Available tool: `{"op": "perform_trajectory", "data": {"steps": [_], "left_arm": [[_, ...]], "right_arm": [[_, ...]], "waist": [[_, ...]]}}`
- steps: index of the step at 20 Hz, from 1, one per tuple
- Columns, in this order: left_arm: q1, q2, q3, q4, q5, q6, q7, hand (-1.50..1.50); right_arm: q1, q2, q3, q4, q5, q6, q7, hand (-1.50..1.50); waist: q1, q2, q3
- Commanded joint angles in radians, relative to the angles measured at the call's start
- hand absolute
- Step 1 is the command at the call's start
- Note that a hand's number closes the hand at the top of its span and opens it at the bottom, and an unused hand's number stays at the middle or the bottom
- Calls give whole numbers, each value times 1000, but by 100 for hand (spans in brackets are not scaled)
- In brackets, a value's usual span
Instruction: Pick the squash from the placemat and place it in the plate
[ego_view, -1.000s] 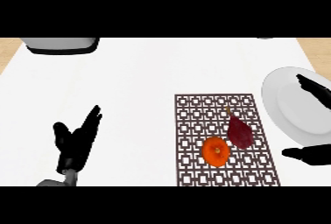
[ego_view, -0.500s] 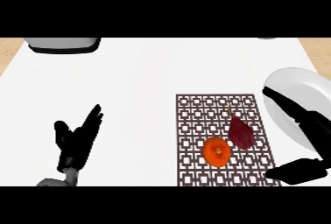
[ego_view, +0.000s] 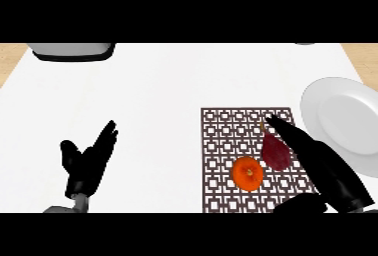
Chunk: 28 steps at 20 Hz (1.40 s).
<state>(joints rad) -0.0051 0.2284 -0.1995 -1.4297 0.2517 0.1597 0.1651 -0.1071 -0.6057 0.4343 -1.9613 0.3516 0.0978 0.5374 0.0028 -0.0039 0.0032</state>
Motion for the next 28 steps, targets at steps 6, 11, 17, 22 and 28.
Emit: {"op": "perform_trajectory", "data": {"steps": [6, 11, 17, 22, 28], "left_arm": [[11, -49, 24, 85, -36, -33, -44, 0], [-12, -34, 37, -2, -57, -20, 82, 0], [66, -34, 33, -88, -55, -58, 91, 0], [-18, -73, 61, -85, -88, -18, 158, 0], [15, -86, 96, 54, -99, -103, -3, 0]], "right_arm": [[-10, 184, 55, 96, 121, 49, 13, -150], [14, 186, 24, 22, 164, 125, 70, -150], [16, 257, 53, 171, 324, 72, 28, -150], [-5, 298, -7, 201, 335, 136, 14, -150], [-8, 378, 16, 350, 419, 103, -78, -150]], "waist": [[-1, 4, -3], [-3, 3, -3], [0, 3, -3], [-2, 3, -3], [-1, 4, -3]]}}
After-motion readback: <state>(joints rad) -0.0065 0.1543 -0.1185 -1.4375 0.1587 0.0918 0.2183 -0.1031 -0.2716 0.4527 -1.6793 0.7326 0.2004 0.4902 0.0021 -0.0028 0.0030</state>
